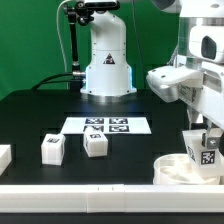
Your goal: Assemble stool
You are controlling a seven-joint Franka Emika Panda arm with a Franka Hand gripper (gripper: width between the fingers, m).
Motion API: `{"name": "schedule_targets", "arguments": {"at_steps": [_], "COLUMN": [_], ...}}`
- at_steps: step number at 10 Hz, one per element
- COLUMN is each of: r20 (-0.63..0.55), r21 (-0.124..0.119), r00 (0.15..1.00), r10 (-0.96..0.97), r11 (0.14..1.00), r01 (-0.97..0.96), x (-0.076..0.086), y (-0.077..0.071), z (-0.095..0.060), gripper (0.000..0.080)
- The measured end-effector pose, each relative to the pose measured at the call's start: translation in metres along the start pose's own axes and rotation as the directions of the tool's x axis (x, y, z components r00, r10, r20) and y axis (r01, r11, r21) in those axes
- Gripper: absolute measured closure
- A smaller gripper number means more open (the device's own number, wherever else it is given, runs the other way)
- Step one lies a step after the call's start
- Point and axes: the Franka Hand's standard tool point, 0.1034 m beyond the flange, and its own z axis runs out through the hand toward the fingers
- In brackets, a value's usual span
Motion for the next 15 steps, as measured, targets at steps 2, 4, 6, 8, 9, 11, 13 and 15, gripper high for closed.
{"name": "schedule_targets", "arguments": {"at_steps": [2,4,6,8,9,11,13,15], "r20": [0.000,0.001,0.003,0.001,0.002,0.004,0.005,0.007], "r21": [0.001,0.005,0.008,0.006,0.006,0.016,0.017,0.020], "r00": [0.983,0.911,0.796,0.601,0.535,0.331,0.244,0.122], "r10": [0.185,0.412,0.605,0.799,0.845,0.943,0.970,0.992], "r11": [0.983,0.911,0.796,0.601,0.535,0.331,0.244,0.122], "r01": [-0.185,-0.412,-0.605,-0.799,-0.845,-0.943,-0.970,-0.992], "x": [0.000,0.001,0.002,0.005,0.005,0.009,0.009,0.010], "y": [0.000,-0.001,-0.002,-0.003,-0.003,-0.004,-0.004,-0.004], "z": [0.000,0.001,0.001,0.002,0.002,0.002,0.002,0.002], "gripper": [0.0464,0.0462,0.0462,0.0462,0.0462,0.0462,0.0462,0.0462]}}
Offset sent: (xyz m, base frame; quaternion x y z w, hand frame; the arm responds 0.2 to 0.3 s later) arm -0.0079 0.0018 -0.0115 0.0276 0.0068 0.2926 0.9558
